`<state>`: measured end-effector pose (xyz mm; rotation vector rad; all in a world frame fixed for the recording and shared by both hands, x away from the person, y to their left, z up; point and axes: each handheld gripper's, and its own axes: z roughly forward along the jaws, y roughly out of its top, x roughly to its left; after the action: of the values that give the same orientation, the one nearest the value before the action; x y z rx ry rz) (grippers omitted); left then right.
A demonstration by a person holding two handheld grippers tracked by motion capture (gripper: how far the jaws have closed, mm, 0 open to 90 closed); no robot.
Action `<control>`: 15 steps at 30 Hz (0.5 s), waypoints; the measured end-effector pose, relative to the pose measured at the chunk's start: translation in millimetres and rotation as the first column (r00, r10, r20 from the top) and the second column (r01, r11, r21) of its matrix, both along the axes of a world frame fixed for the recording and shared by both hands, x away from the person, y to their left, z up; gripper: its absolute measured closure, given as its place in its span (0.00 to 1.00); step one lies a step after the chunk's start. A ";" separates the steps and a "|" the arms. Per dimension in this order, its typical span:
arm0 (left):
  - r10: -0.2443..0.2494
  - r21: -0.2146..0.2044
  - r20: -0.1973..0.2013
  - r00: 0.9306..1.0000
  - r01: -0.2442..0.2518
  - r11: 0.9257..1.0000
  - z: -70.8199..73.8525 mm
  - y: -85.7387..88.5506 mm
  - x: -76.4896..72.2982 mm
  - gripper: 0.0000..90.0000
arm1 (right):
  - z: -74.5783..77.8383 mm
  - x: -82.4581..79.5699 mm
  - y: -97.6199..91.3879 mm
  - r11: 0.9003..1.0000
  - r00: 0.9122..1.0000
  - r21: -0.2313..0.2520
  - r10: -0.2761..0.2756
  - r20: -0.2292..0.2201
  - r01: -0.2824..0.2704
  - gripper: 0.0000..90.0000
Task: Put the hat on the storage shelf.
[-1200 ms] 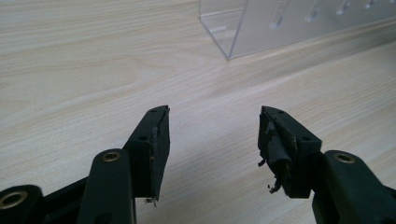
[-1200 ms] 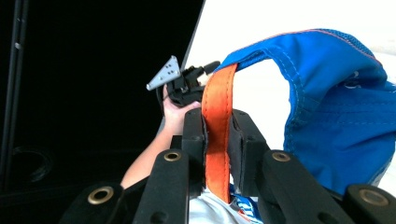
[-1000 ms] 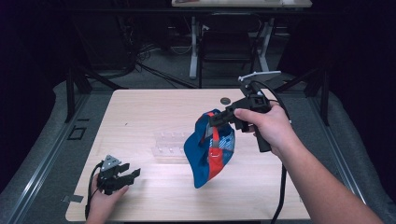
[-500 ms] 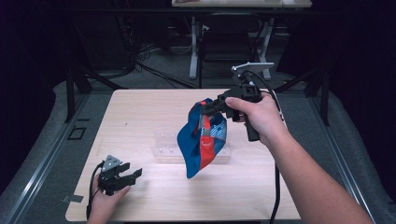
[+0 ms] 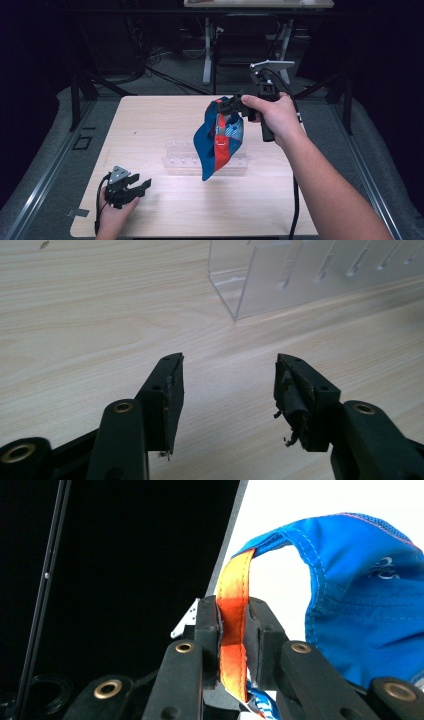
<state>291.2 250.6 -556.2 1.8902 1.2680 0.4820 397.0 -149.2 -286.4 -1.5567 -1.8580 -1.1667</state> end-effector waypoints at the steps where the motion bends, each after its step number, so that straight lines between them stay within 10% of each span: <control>1: 0.005 -0.005 0.002 1.000 -0.005 1.000 -0.1 -1.2 -0.4 0.53 | 0.2 1.1 0.0 1.000 1.000 0.002 -0.006 -0.001 0.006 0.86; 15: -0.088 -0.007 0.011 0.996 0.088 0.996 6.9 -15.5 -1.0 0.54 | -4.6 19.0 3.4 0.998 0.998 0.008 -0.058 0.008 0.058 0.86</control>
<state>290.2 235.1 -549.3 1.9256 1.1722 0.4397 416.0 -145.8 -291.0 -1.6139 -1.8218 -1.2065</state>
